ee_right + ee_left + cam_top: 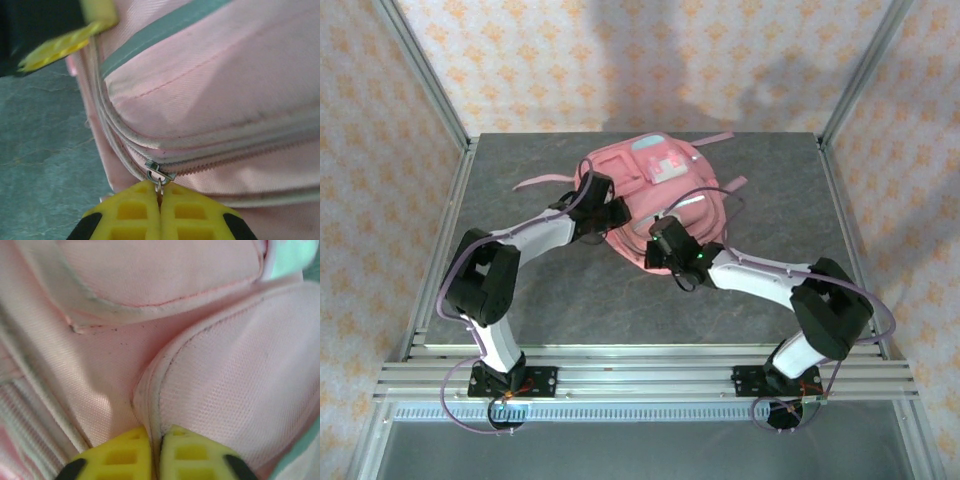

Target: Pack the student bag

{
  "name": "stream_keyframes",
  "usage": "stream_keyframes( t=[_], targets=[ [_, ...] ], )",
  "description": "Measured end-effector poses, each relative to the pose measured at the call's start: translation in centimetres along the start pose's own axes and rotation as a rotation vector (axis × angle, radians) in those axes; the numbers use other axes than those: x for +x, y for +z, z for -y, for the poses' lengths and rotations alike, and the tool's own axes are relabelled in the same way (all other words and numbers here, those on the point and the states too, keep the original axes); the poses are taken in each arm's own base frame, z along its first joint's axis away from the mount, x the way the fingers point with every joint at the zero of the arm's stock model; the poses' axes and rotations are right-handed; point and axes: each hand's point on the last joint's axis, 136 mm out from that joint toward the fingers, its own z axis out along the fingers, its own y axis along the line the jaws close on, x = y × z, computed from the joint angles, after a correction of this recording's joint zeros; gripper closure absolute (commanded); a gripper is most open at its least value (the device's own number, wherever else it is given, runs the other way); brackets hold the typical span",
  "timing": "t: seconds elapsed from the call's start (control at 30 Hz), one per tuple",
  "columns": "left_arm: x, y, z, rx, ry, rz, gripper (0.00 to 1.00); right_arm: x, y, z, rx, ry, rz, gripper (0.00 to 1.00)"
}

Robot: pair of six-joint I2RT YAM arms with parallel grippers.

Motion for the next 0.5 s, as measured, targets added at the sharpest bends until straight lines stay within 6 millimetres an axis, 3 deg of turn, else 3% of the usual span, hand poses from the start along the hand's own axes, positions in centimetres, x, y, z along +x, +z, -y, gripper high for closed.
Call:
stream_keyframes(
  t=[0.1,0.2,0.33,0.5],
  targets=[
    [-2.7,-0.7,-0.1,-0.006,0.008,0.085,0.47,0.7,0.6,-1.9,-0.046,-0.008,-0.028,1.00],
    [-3.6,-2.3,-1.3,-0.013,-0.012,0.145,0.46,1.3,1.2,-3.2,-0.075,-0.021,-0.056,1.00],
    [-0.3,-4.3,-3.0,-0.004,-0.043,0.142,0.44,1.3,1.2,-3.9,-0.096,-0.023,-0.064,1.00],
    [4.8,-3.8,-3.0,0.019,-0.052,0.083,0.44,1.3,1.2,-3.9,-0.097,-0.023,-0.066,1.00]
  ],
)
